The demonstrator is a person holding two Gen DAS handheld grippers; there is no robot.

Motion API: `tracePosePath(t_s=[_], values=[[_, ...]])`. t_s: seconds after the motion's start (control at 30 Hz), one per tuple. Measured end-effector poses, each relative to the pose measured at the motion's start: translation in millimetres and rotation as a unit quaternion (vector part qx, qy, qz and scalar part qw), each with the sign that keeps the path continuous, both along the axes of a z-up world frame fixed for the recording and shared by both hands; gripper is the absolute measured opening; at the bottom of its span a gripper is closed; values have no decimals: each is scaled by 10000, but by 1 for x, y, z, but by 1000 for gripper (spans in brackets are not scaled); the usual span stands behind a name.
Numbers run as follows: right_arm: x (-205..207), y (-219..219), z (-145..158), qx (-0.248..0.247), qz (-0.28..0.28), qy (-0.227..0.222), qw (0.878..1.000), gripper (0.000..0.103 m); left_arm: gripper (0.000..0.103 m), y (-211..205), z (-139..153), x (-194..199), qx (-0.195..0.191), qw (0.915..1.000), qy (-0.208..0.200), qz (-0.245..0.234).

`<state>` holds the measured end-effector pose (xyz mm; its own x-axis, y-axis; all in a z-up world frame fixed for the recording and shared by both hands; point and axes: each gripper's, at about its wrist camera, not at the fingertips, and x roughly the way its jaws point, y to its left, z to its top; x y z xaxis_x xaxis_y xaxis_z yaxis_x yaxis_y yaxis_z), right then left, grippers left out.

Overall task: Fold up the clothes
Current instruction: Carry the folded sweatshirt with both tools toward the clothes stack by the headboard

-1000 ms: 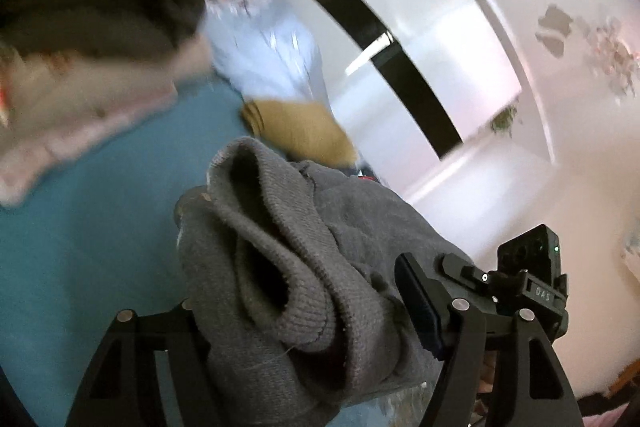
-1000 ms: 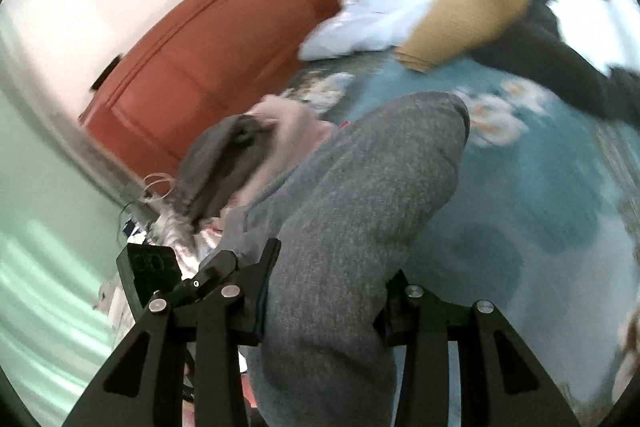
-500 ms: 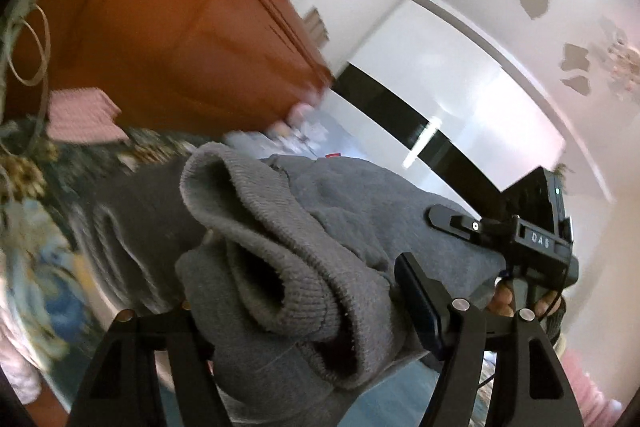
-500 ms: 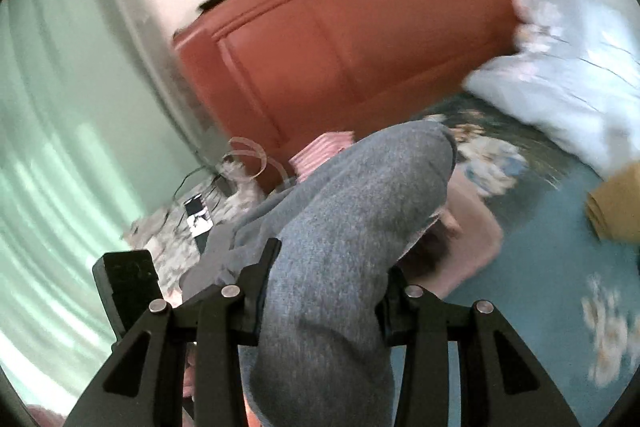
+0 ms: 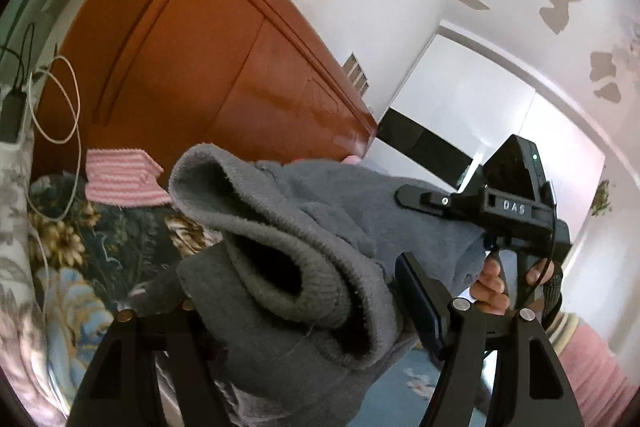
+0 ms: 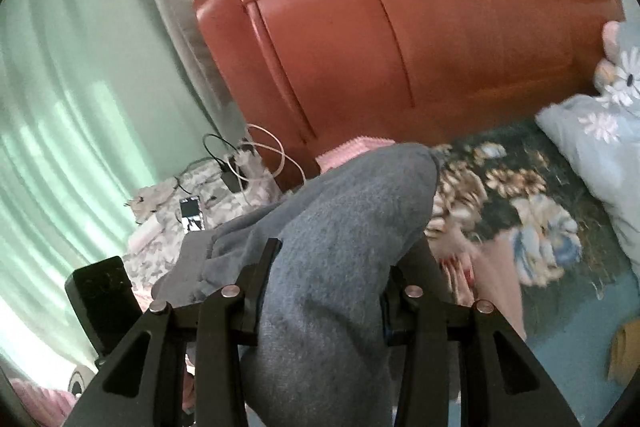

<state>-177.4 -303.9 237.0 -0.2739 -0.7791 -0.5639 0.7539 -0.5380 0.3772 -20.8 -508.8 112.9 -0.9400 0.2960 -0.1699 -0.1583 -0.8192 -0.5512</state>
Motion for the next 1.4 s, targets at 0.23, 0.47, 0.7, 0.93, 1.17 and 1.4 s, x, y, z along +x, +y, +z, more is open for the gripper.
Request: tracePosePath(t_s=[0.23, 0.47, 0.7, 0.93, 1.17, 1.4], values=[[-47, 9, -89, 132, -314, -870, 9956, 42, 76, 0, -41, -13, 147, 9987, -432, -209], [-49, 15, -77, -235, -260, -767, 9964, 42, 76, -2, -29, -9, -45, 9993, -344, -164], [-56, 17, -94, -97, -338, -935, 9950, 42, 77, -25, -40, 11, 344, 9977, -560, -190], [-58, 16, -94, -123, -432, -962, 9943, 42, 77, -31, -2, 34, -37, 9992, -374, 126], [-54, 19, -98, -128, -548, -1045, 9929, 44, 78, 14, 43, -22, -915, 9935, -338, -588], [-50, 36, -91, -146, -628, -1031, 9926, 48, 78, 16, -7, -49, -1097, 9885, -930, -468]])
